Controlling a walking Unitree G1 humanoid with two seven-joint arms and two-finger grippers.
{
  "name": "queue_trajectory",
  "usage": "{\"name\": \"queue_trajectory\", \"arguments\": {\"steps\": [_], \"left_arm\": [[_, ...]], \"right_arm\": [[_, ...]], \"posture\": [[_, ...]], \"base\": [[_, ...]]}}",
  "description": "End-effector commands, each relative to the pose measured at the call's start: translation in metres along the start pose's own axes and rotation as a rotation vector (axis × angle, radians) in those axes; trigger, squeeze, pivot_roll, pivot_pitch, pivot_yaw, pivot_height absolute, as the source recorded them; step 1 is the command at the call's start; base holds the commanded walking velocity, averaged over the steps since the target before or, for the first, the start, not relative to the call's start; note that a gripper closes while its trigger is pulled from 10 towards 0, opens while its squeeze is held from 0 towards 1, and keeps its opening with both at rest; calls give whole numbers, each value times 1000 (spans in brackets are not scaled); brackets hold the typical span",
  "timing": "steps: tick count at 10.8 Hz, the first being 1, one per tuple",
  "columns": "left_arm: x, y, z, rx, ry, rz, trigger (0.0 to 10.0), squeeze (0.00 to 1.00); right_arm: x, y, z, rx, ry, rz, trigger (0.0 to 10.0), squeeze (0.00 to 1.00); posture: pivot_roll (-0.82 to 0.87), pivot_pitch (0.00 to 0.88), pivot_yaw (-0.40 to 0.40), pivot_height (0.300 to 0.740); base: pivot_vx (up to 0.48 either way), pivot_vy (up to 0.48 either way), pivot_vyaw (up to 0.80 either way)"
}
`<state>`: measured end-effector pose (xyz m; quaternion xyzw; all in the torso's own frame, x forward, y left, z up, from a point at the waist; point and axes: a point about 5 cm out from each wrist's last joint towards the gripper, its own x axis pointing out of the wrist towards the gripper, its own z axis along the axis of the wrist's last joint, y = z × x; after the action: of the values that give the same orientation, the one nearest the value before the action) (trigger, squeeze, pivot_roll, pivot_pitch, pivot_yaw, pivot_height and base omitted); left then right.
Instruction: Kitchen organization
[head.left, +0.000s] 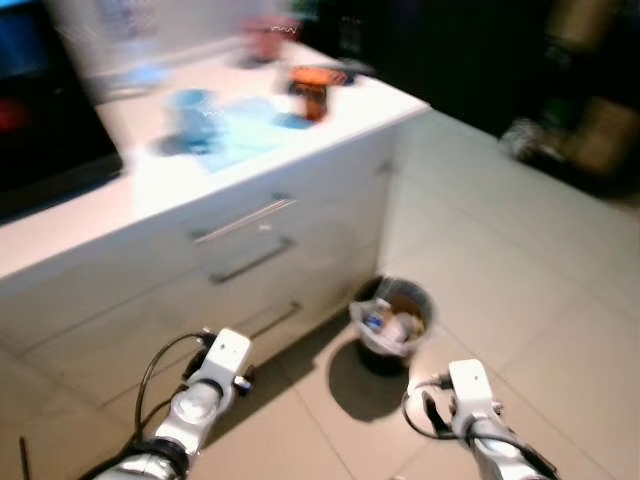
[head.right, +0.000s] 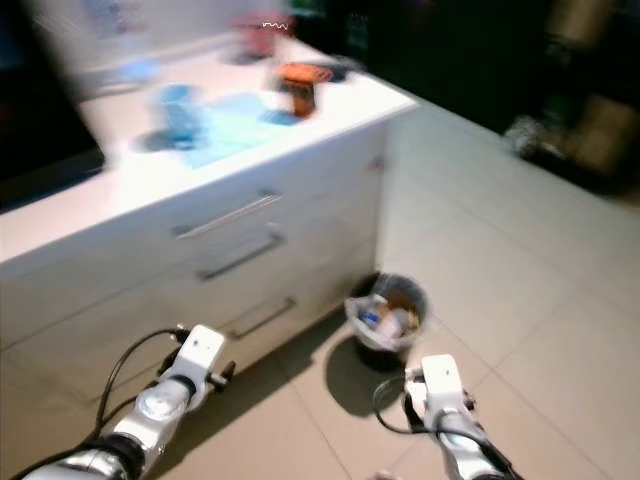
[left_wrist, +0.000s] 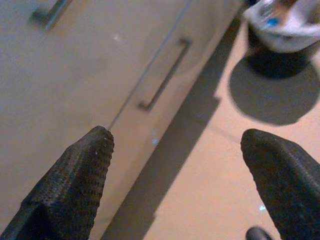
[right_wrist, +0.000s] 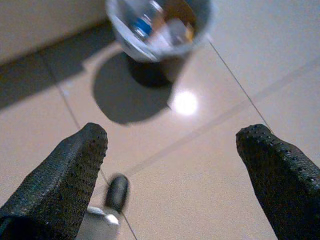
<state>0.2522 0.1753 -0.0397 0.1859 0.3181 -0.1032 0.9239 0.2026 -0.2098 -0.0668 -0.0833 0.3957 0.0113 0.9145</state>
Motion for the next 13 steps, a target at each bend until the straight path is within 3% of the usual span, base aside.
{"name": "queue_trajectory", "arguments": {"steps": [1, 5, 7, 13], "left_arm": [[-1, 7, -5, 21, 26, 14, 10000, 0], [-7, 3, -27, 54, 128, -11, 10000, 0], [-10, 5, -37, 42, 203, -12, 10000, 0], [-18, 5, -57, 74, 291, -45, 10000, 0]], "right_arm": [[-1, 4, -5, -22, 30, 6, 10000, 0], [-12, -13, -38, -39, 142, -40, 10000, 0], [-10, -12, -35, -18, 138, -43, 10000, 0], [-6, -6, -26, -30, 131, -33, 10000, 0]], "posture": [[-35, 0, 53, 740], [-41, 0, 57, 740], [-44, 0, 63, 740], [-39, 0, 69, 740]], "base": [[0, 0, -800], [0, 0, -800], [0, 0, -800], [0, 0, -800]]}}
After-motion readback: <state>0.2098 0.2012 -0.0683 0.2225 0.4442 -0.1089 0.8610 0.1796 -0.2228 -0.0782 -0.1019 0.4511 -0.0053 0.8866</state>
